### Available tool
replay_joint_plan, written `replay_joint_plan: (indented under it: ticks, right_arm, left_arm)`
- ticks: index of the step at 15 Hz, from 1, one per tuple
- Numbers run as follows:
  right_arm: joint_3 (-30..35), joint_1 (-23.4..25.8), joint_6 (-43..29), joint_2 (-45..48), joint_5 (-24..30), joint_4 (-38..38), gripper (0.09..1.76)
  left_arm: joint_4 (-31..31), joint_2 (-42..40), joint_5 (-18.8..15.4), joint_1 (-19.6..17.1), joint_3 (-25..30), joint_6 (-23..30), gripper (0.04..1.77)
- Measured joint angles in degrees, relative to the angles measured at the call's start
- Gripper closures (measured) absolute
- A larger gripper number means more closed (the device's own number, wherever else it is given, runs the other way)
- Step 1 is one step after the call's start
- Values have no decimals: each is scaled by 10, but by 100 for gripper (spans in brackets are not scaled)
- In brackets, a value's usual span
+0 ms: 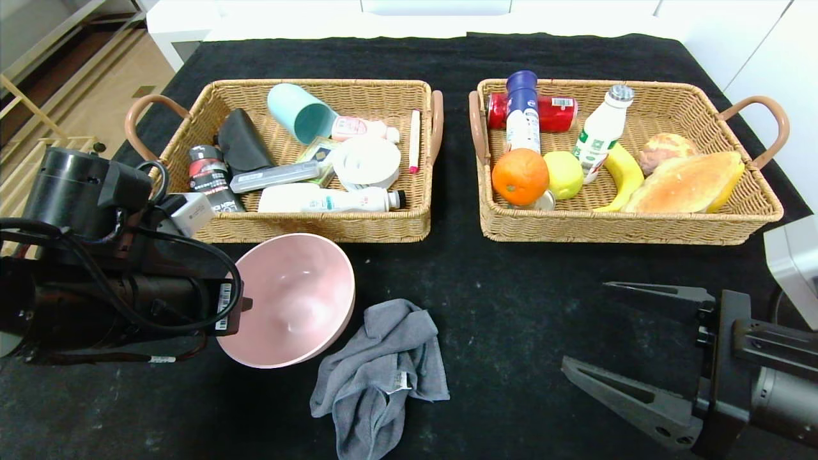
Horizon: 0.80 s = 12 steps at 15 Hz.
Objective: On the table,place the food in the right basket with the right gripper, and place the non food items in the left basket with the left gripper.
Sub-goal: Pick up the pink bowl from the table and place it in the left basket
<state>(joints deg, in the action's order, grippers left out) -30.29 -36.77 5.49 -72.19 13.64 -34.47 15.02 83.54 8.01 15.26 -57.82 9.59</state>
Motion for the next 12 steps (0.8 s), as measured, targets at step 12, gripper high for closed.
replay_joint_plan:
  ticks: [12]
  right_arm:
    - [-7,8,0,5,0,-1,14]
  left_arm:
    - [7,-40,4,1,14,0,165]
